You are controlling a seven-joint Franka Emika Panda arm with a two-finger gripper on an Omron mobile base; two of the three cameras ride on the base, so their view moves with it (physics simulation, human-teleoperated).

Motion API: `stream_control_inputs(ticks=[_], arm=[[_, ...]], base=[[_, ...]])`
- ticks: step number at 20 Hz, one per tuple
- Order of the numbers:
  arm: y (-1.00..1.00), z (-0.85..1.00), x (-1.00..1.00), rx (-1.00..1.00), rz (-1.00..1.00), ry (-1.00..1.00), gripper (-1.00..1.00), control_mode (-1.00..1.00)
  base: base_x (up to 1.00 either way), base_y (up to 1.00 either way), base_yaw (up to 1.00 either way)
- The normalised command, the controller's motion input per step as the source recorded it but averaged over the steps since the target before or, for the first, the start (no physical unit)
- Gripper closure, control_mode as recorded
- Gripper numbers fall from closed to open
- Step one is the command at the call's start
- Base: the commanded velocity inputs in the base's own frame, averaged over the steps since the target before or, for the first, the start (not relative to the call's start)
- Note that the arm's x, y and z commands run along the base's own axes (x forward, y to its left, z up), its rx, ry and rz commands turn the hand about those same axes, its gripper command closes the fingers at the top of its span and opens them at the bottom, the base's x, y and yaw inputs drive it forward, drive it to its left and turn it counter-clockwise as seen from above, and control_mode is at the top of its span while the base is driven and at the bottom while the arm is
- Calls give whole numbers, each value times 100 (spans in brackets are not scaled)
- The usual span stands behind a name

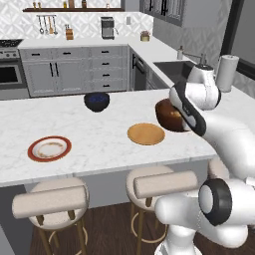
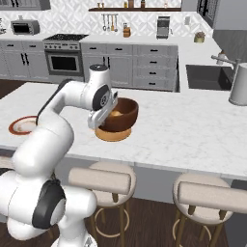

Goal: Pick the chicken drumstick and potato from their plates and place them in the bowl. Then put the bowl in the fridge.

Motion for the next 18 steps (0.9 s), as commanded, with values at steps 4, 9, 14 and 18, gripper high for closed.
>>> stream_control_inputs(ticks=[4, 9, 14, 18], arm=[[5, 54, -100, -20, 16, -19, 100, -100], [-2, 35, -100, -5, 5, -9, 100, -100], [5, 44, -65, 5, 18, 11, 100, -100], [18, 21, -26, 4, 12, 34, 100, -100]], base=[[0, 0, 0], [0, 0, 0], [0, 0, 0], [0, 0, 0]])
